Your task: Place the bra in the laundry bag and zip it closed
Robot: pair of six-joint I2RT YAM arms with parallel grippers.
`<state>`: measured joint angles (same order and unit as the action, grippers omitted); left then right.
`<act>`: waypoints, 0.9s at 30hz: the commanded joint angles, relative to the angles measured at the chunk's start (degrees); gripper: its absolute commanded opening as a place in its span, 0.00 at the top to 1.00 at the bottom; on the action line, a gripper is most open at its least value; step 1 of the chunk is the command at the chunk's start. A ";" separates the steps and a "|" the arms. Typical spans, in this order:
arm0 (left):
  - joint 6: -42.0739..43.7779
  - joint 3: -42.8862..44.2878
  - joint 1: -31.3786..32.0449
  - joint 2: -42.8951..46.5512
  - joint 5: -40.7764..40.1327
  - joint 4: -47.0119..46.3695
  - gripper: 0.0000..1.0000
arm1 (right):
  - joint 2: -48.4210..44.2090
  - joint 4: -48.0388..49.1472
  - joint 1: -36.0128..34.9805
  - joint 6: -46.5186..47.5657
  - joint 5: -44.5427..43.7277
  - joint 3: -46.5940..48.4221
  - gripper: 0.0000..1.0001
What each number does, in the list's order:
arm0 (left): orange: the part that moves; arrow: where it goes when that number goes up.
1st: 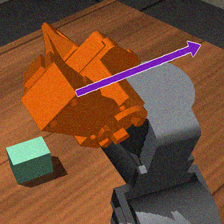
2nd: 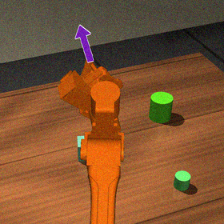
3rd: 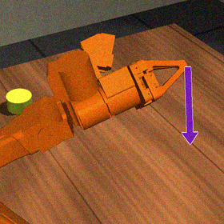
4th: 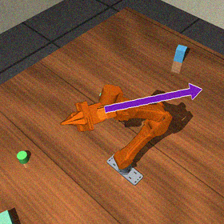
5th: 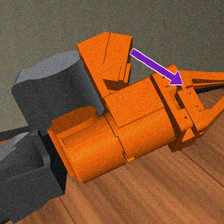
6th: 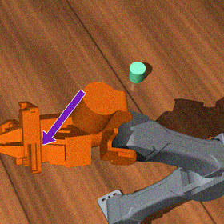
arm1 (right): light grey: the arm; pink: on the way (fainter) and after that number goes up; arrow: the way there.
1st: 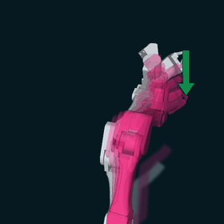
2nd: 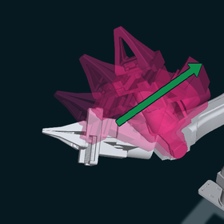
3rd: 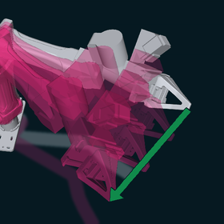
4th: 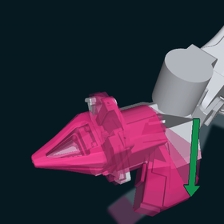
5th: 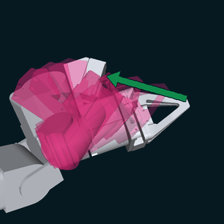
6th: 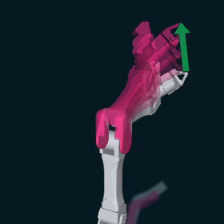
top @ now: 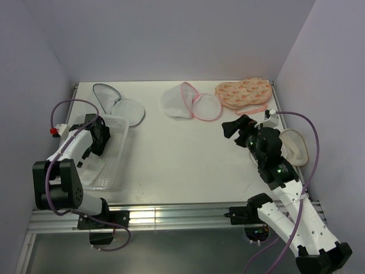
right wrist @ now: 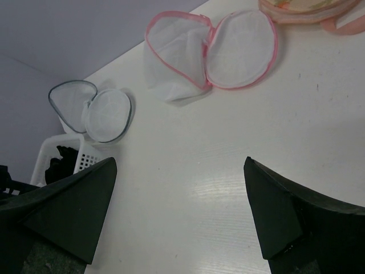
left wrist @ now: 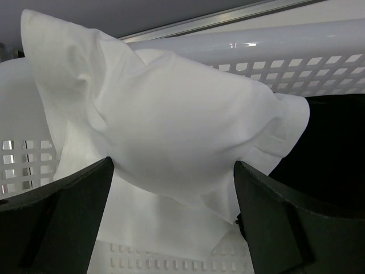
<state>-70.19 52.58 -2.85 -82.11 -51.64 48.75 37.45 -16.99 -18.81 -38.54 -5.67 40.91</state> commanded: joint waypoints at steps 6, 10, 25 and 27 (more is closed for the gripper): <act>-2.49 3.06 -0.31 -0.16 -0.66 1.17 0.25 | -1.51 1.35 0.18 0.14 0.83 1.02 0.00; -1.27 3.15 -0.31 0.02 0.83 0.56 0.47 | -0.98 1.18 0.26 -0.04 1.80 1.81 0.00; 13.22 2.71 -0.14 17.75 10.59 -4.36 1.00 | -0.98 0.82 0.26 -0.48 2.68 2.69 0.00; 15.08 3.23 -0.14 20.39 11.90 -5.07 1.00 | -0.89 0.91 0.26 -0.48 2.51 2.51 0.00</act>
<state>-60.42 54.26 -2.92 -65.71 -42.26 46.50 36.69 -17.21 -18.81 -38.76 -3.36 40.95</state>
